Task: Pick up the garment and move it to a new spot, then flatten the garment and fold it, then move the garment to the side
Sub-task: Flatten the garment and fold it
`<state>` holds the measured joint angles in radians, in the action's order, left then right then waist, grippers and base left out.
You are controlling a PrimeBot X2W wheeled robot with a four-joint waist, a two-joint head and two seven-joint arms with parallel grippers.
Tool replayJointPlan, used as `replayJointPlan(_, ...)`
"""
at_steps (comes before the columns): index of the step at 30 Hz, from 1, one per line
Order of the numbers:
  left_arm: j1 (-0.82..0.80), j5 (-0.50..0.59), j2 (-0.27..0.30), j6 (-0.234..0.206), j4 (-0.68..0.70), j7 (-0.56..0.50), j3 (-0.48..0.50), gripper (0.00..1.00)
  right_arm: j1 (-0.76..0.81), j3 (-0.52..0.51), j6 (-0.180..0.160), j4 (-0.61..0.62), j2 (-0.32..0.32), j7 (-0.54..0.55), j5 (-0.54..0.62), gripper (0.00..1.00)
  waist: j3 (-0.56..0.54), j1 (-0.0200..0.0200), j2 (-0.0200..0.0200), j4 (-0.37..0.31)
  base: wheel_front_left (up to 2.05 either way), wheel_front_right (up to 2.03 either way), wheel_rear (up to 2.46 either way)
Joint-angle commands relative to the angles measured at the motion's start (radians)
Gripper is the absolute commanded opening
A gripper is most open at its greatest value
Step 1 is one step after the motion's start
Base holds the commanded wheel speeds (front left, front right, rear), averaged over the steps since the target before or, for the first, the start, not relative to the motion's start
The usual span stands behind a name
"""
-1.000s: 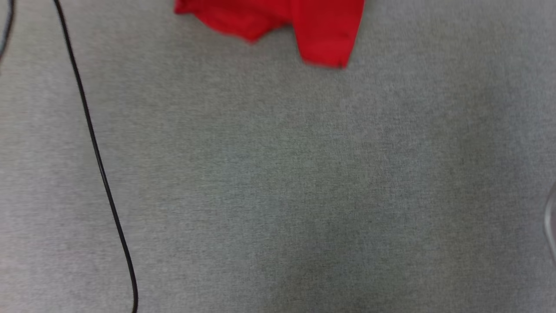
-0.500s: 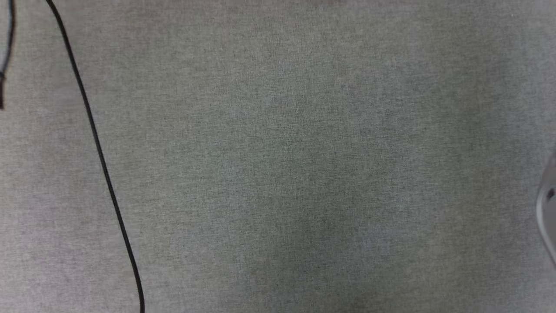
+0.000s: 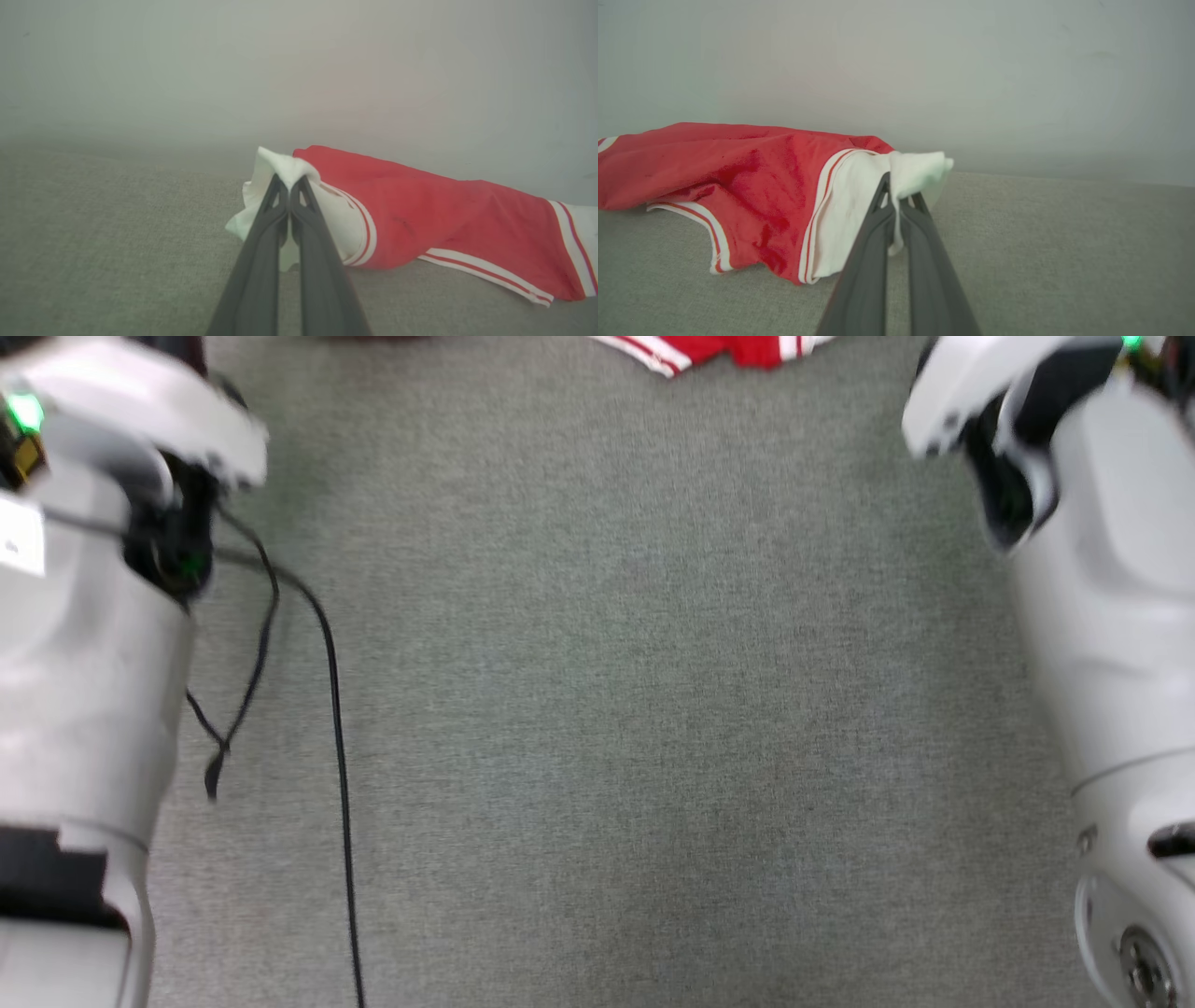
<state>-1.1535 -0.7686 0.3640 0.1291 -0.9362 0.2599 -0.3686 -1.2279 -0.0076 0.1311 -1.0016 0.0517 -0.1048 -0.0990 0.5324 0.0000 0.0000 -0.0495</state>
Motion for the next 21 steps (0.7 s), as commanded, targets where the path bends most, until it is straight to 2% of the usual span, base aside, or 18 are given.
replayJointPlan(1, 0.062, -0.007, -0.001, 0.002, 0.036, 0.006, 0.021, 0.00, 0.049, -0.004, -0.001, -0.019, -0.001, -0.022, -0.020, 0.00, -0.049, 0.0000, 0.0000, 0.016, 0.00, 0.00, 0.00)
replayJointPlan(11, 0.384, 0.064, 0.008, 0.002, 0.211, 0.006, 0.126, 0.00, 0.277, 0.037, -0.001, -0.017, 0.027, -0.076, -0.105, 0.00, -0.223, 0.0000, 0.0000, 0.029, 0.00, 0.00, 0.00)
replayJointPlan(21, 0.727, 0.119, -0.011, -0.027, 0.378, 0.006, 0.194, 0.00, 0.607, 0.069, -0.001, 0.151, 0.089, -0.016, -0.208, 0.00, -0.393, 0.0000, 0.0000, 0.054, 0.00, 0.00, 0.00)
